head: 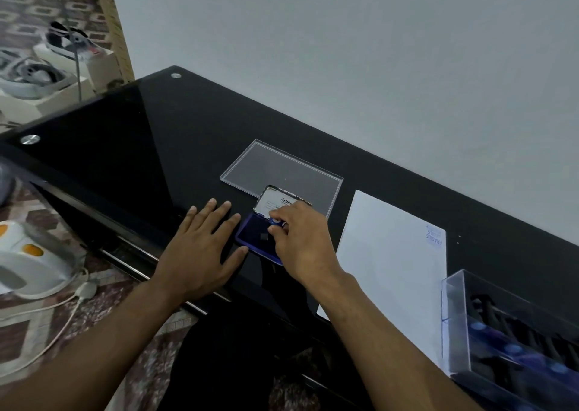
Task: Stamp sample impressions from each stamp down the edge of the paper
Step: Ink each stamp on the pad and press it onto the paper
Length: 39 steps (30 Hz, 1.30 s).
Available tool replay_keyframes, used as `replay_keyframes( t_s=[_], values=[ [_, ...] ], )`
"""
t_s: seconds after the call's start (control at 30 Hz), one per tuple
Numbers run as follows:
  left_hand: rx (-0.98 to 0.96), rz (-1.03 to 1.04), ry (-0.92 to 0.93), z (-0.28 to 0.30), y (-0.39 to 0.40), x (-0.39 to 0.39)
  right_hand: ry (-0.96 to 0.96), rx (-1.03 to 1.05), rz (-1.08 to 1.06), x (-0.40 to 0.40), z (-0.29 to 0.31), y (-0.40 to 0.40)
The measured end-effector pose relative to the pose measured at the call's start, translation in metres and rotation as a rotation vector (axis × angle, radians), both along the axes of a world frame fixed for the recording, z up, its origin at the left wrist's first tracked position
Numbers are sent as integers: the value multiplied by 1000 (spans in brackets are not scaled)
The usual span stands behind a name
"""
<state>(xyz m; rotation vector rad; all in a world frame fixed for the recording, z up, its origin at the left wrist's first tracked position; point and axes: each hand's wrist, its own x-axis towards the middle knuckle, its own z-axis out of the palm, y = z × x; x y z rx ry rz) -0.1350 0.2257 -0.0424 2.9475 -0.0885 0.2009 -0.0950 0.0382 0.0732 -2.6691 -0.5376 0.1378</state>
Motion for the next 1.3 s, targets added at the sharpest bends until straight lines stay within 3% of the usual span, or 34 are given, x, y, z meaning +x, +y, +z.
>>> replay_keyframes(
  t_s=[0.17,1.3],
  values=[
    [-8,6,-12,-2,-1,2,15,-90,27,9,0,4],
    [-17,16,0,2,-2,0,26,35,-3,7,-5,-3]
  ],
)
